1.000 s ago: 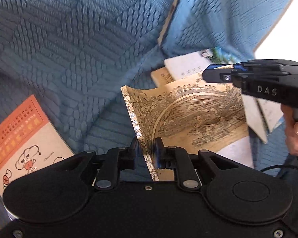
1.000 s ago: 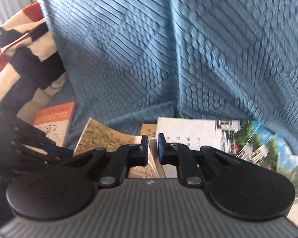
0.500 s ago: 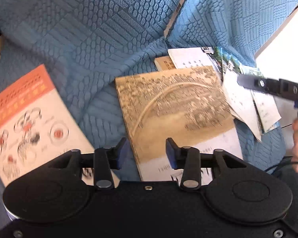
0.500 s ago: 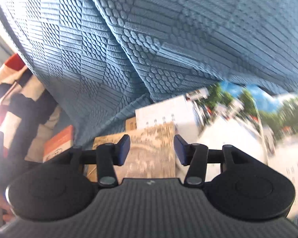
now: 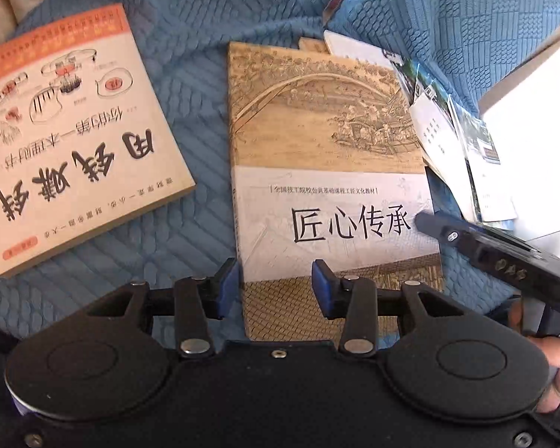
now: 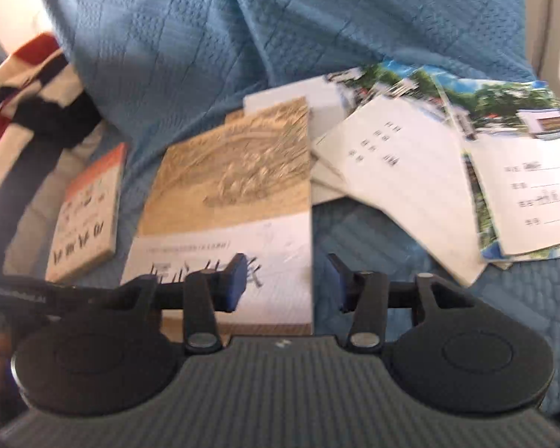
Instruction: Organize objects
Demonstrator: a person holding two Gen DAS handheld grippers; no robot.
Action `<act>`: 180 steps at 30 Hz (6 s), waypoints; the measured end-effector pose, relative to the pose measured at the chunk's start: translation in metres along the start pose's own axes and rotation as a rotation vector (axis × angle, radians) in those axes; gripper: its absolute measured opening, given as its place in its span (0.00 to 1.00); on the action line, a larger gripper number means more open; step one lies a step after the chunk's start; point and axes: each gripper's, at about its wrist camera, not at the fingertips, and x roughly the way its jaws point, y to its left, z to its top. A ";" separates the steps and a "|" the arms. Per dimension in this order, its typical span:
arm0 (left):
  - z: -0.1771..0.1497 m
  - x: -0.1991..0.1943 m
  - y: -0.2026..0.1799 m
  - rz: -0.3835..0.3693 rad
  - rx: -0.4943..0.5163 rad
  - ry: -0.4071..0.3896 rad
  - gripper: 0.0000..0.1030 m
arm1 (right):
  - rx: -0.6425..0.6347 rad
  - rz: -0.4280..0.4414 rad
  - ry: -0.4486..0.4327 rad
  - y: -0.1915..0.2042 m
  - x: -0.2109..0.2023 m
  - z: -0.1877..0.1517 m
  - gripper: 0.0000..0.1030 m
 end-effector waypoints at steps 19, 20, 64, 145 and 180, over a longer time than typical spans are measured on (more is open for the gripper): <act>-0.033 -0.028 -0.005 -0.045 0.004 0.028 0.39 | 0.012 0.063 -0.005 0.004 -0.047 -0.023 0.19; -0.037 -0.029 -0.005 -0.044 0.001 0.033 0.39 | 0.012 0.060 0.001 0.005 -0.049 -0.027 0.18; -0.069 -0.031 0.021 -0.056 -0.121 0.062 0.43 | 0.213 0.044 0.088 -0.015 -0.061 -0.079 0.16; 0.030 -0.088 0.124 0.127 -0.200 -0.248 0.75 | -0.083 0.175 0.060 0.170 0.022 0.045 0.50; 0.037 -0.047 0.151 0.160 -0.204 -0.183 0.50 | 0.128 0.482 0.150 0.136 0.088 0.051 0.50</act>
